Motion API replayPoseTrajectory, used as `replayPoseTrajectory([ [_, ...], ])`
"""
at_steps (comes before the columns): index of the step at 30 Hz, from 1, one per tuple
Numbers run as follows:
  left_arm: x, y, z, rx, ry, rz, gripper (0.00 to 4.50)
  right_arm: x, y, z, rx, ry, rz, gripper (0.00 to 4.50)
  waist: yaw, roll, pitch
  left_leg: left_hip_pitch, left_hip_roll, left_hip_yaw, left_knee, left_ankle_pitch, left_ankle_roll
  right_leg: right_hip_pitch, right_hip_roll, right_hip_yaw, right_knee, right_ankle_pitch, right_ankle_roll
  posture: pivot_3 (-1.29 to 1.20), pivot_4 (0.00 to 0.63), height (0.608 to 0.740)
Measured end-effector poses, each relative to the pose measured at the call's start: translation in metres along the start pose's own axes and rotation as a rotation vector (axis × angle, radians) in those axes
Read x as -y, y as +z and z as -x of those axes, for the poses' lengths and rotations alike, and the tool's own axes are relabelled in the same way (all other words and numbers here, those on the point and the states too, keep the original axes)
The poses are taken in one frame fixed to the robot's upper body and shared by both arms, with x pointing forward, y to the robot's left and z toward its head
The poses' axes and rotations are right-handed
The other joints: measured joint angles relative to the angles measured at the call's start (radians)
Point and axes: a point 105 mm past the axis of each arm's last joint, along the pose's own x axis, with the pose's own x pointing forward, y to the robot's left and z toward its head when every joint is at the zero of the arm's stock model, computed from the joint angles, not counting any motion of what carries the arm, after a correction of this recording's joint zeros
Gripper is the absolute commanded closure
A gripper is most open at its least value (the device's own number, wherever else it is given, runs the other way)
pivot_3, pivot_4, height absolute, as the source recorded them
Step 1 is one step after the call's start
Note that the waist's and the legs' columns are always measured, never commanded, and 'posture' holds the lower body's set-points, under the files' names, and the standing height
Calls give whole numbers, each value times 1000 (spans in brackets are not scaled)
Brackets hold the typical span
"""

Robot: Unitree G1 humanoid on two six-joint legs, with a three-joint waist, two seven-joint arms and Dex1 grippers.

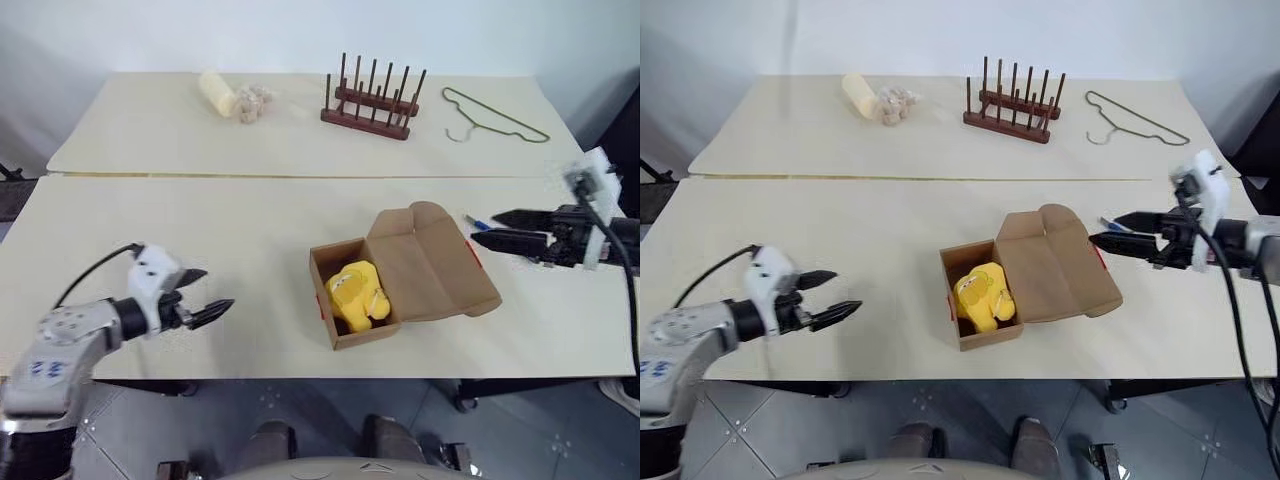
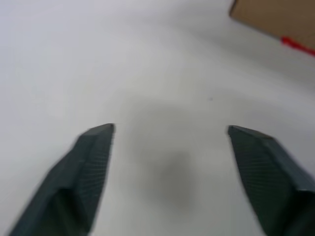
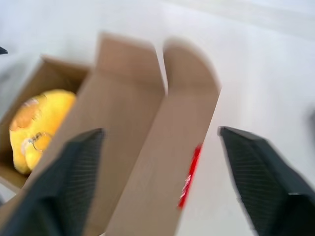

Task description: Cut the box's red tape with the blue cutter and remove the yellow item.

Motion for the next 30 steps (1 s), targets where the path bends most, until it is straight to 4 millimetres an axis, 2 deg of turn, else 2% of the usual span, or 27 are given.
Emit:
replayPoseTrajectory([
  [3,-18,-19,46,4,42,57,7,5,17,16,124,21,191,55,-11,0,0,3,1,3,-3,0,0,-1,0,1,0,0,0,0,150,740],
  [5,-21,-23,63,-9,37,49,7,-8,14,16,112,121,242,55,-17,0,0,3,2,3,-3,0,0,0,1,1,0,0,0,0,150,740],
  [6,-21,-24,70,-18,17,38,7,-20,8,14,85,209,266,55,-16,0,0,3,2,3,-3,0,0,0,1,1,0,0,0,0,150,740],
  [10,-26,-23,87,-39,-8,22,7,-69,-2,1,109,458,492,55,-18,-1,0,3,2,3,-2,-1,0,0,1,1,1,0,0,0,150,740],
  [12,-25,-27,91,-70,-28,41,7,-82,-1,-3,125,491,525,55,-19,-1,1,3,2,3,-2,-1,-1,0,1,1,1,0,0,0,150,740],
  [14,-21,-25,88,-74,-65,58,7,-87,-7,-4,111,497,522,55,-15,-2,1,3,2,3,-2,-2,0,0,0,1,1,0,-1,0,150,740],
  [16,-14,-8,73,-48,-139,43,7,-87,-14,-3,96,488,502,55,-2,-3,2,3,2,3,0,-2,0,0,0,1,2,0,-1,0,150,740],
  [20,6,52,39,8,-318,-46,7,-85,-14,-1,86,463,505,55,5,-5,2,4,1,2,2,-2,0,1,0,2,4,1,-1,0,150,740],
  [22,25,84,16,2,-475,-45,7,-82,-16,0,74,440,484,55,6,-5,2,4,1,2,2,-2,0,1,0,1,5,1,-1,0,150,740],
  [24,51,112,-14,-61,-625,-125,7,-81,-15,1,73,419,472,55,11,-5,2,3,0,3,3,-2,0,1,0,1,6,1,-1,0,150,740],
  [27,81,128,-54,-188,-715,-241,7,-84,-12,1,79,405,460,55,0,-6,2,4,0,5,2,-2,1,0,0,2,6,1,-1,0,150,740],
  [30,100,141,-87,-234,-750,-276,7,-83,-13,3,74,382,442,55,-7,-7,3,4,0,6,0,-2,1,-3,1,2,5,1,-1,0,150,740],
])
